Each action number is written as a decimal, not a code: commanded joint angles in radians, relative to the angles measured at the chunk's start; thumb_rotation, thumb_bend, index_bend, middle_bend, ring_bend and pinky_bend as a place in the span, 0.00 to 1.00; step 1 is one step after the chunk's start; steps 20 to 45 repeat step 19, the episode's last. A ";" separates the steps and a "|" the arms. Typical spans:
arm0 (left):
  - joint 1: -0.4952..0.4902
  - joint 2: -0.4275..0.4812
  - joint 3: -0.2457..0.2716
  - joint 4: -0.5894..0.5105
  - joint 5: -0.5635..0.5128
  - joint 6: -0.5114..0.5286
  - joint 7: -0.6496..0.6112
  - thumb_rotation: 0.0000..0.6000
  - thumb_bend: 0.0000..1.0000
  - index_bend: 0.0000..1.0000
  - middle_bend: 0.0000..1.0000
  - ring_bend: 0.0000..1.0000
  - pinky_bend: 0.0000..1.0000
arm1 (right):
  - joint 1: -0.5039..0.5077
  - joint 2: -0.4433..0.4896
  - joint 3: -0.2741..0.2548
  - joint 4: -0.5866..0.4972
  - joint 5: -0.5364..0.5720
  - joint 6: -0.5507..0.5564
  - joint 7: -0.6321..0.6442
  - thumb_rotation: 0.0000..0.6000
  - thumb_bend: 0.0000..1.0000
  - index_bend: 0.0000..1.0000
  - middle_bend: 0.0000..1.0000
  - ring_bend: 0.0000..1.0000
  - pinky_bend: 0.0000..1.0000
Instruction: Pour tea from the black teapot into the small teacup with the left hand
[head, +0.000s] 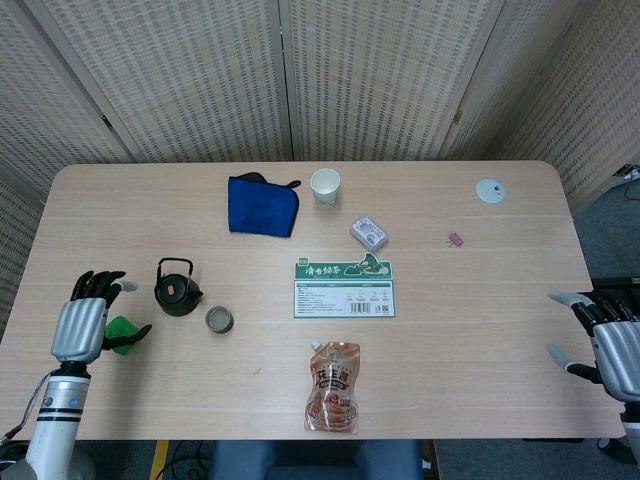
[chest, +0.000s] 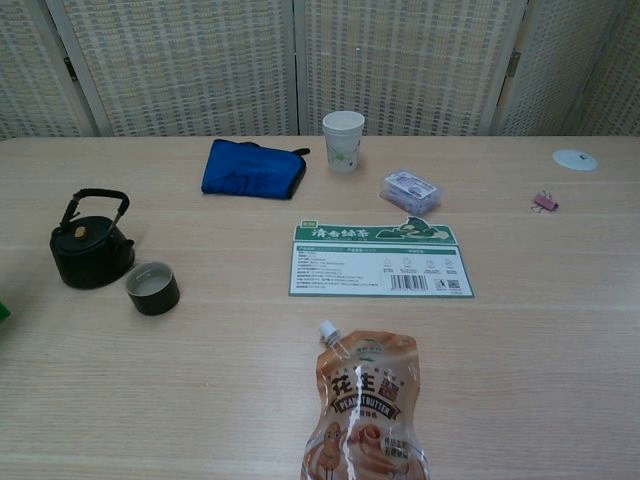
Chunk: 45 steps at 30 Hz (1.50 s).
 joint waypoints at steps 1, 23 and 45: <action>0.056 0.021 0.024 -0.041 0.020 0.078 0.025 0.96 0.17 0.33 0.18 0.12 0.04 | 0.006 -0.008 -0.005 0.005 -0.008 -0.007 -0.007 1.00 0.20 0.26 0.29 0.22 0.19; 0.140 -0.002 0.076 -0.089 0.172 0.181 0.088 1.00 0.17 0.34 0.18 0.12 0.04 | 0.004 -0.031 -0.011 0.004 -0.009 0.012 -0.028 1.00 0.20 0.26 0.29 0.22 0.19; 0.140 -0.002 0.076 -0.089 0.172 0.181 0.088 1.00 0.17 0.34 0.18 0.12 0.04 | 0.004 -0.031 -0.011 0.004 -0.009 0.012 -0.028 1.00 0.20 0.26 0.29 0.22 0.19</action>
